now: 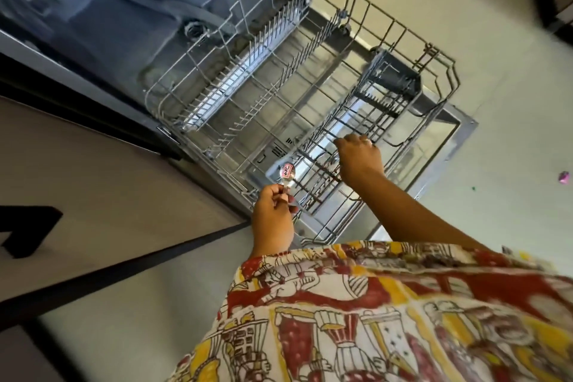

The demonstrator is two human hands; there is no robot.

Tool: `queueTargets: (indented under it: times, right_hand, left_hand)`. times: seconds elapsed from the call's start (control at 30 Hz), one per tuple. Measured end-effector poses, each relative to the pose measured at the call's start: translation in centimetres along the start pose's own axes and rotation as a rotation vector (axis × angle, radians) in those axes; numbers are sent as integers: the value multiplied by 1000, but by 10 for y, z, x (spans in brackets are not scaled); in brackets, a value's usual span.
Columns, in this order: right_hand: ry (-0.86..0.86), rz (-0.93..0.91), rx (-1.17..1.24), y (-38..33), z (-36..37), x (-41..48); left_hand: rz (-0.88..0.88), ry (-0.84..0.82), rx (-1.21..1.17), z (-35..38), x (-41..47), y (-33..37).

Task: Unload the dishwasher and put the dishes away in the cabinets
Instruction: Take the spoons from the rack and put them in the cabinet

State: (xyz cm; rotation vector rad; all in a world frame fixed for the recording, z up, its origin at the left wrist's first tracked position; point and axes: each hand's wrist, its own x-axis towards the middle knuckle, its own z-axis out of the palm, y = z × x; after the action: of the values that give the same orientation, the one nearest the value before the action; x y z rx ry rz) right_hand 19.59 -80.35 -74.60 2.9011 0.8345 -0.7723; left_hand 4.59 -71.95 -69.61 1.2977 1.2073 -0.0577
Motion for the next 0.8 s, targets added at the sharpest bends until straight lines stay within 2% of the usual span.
queueTargets:
  times: [0.13,0.3,0.43,0.57,0.67,0.8]
  right_hand:
    - [-82,-78,-225,3,-10,20]
    - [-60,-153,-248,13,-25,27]
    - [8,-198,79,10,-46,27]
    - [1,-402,434,-10,-66,24]
    - [-144,-406,603,-28,-73,20]
    - [-429,-253,952,-30,-64,25]
  left_hand:
    - [-37,7,-20,6,5,-1]
    - [-70,-16,57,11,3,5]
    - [13,45,81,9,-1,20]
    - [81,51,40,13,1,34]
    - [57,58,-40,12,11,37]
    - [-37,27,-132,10,19,36]
